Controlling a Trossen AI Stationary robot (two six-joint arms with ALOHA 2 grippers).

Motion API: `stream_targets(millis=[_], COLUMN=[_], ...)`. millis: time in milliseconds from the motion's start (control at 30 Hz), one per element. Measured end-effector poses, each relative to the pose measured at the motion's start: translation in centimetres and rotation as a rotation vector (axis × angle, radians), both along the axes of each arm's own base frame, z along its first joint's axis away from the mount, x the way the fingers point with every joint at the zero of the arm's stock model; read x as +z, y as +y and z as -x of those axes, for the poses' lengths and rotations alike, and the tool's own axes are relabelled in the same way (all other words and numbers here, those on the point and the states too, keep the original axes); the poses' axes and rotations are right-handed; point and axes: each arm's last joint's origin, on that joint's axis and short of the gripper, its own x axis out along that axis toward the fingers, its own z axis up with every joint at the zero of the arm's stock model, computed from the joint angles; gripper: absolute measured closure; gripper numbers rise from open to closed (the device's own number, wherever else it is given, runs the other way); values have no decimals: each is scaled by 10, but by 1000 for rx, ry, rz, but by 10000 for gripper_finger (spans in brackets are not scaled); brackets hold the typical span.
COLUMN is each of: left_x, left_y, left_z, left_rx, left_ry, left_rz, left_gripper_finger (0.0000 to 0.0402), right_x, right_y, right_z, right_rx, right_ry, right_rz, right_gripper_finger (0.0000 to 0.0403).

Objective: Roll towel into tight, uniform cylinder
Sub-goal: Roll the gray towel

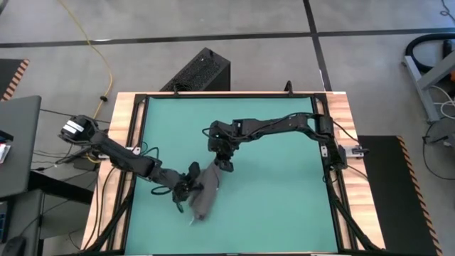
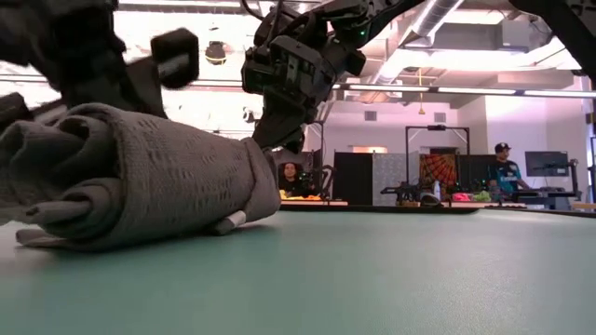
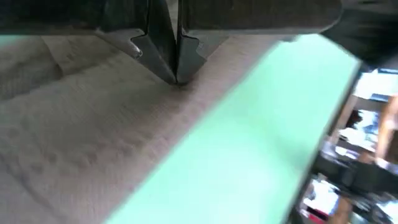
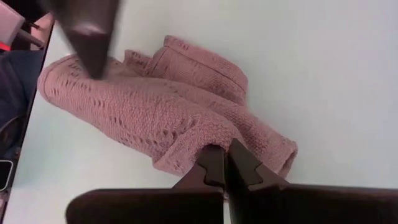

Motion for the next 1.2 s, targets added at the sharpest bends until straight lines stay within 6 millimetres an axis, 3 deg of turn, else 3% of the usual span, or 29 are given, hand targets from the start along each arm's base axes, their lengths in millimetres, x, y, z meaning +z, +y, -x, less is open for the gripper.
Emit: stream_targets(millis=[233, 433, 600, 767, 933, 1200], left_x=[39, 64, 31, 11, 9, -8], left_y=[-10, -14, -8, -15, -21, -15], left_z=[15, 21, 9, -4, -12, -18], left_rx=[56, -82, -56, -121, -148, -75], left_ry=[-181, -293, -108, -106, -150, -4], left_rz=[-63, 160, 71, -17, -36, -124], left_gripper_finger=[401, 401, 402, 402, 401, 401], right_x=[-6, -5, -5, -5, -6, -6], right_y=[0, 0, 0, -1, -1, -4], right_z=[3, 2, 2, 2, 3, 3], right_rx=[0, 6, 3, 0, -1, -15], right_ry=[31, 14, 13, 14, 25, 30], right_rz=[-3, 4, 4, 2, 1, -5], right_gripper_finger=[392, 392, 392, 392, 392, 392])
